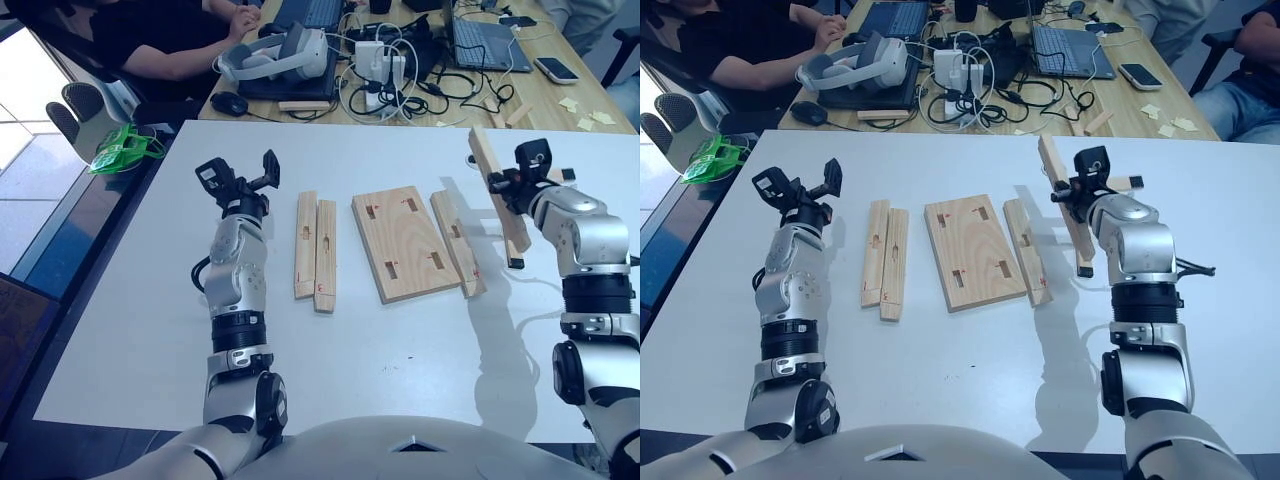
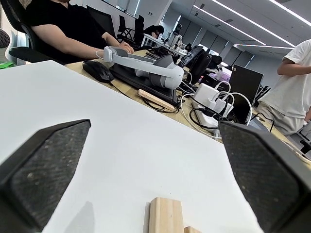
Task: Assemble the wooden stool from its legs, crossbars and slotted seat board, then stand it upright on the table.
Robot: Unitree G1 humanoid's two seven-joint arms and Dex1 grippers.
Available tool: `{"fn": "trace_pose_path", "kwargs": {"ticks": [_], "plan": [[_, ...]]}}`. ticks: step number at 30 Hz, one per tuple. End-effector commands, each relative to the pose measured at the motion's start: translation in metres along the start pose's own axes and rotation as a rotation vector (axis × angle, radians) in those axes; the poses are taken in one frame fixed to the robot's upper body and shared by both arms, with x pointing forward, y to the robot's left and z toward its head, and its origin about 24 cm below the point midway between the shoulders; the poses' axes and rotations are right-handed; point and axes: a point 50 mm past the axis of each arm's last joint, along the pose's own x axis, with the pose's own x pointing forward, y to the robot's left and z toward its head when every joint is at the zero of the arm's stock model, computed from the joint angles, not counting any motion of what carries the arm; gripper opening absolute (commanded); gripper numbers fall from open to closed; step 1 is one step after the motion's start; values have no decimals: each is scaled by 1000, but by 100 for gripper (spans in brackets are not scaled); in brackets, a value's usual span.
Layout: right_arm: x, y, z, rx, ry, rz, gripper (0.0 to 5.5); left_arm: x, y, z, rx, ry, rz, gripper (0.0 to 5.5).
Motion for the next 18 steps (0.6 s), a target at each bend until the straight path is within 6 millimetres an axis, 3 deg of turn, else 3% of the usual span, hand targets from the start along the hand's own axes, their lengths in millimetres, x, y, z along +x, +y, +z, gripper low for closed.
{"fn": "trace_pose_path", "kwargs": {"ticks": [1,7,10,18], "plan": [[0,3,18,-199,-81,32,96,7,-41,11,-108,41,-83,485],[4,14,23,-461,-160,68,96,-1,-121,-2,-371,280,-259,485],[10,29,26,-598,-216,111,96,-9,-153,-8,-468,418,-346,485],[11,62,36,-871,-378,211,96,-7,-169,-10,-594,518,-372,485]]}}
